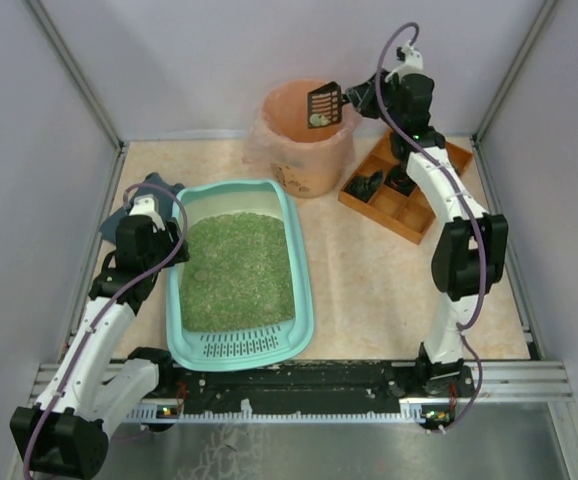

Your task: Clean the litter box

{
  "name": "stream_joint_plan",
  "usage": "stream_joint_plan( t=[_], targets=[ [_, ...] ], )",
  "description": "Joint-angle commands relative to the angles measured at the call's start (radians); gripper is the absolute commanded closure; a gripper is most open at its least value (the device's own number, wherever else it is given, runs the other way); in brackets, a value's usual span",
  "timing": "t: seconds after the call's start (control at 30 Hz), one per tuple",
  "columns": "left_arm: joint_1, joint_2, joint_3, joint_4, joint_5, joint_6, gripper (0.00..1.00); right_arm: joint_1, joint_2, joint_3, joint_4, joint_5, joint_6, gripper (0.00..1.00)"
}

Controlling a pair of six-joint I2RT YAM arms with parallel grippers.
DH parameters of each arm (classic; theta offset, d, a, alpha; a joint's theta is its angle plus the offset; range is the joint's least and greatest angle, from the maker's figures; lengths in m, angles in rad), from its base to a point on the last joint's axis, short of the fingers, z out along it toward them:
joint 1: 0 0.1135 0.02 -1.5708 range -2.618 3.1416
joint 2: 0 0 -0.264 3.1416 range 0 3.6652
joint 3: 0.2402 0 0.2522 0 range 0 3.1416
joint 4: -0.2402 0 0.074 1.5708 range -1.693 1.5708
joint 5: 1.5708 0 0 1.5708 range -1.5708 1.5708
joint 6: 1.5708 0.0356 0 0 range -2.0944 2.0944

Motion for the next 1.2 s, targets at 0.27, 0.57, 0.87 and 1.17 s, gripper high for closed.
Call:
stream_joint_plan(
  t=[0.27, 0.57, 0.87, 1.17],
  targets=[
    [-0.004, -0.003, -0.003, 0.005, 0.010, 0.013, 0.32, 0.275, -0.068, 0.186, -0.143, 0.363, -0.868, 1.00],
    [-0.004, -0.005, -0.003, 0.005, 0.008, 0.014, 0.32, 0.334, -0.132, 0.181, -0.106, 0.447, -0.911, 1.00],
    [-0.004, -0.005, -0.004, 0.006, 0.018, 0.014, 0.32, 0.343, -0.337, 0.108, -0.086, 0.367, -0.664, 1.00],
    [-0.004, -0.005, -0.005, 0.010, 0.022, 0.014, 0.32, 0.342, -0.550, -0.186, -0.016, 0.078, -0.261, 1.00]
  ],
)
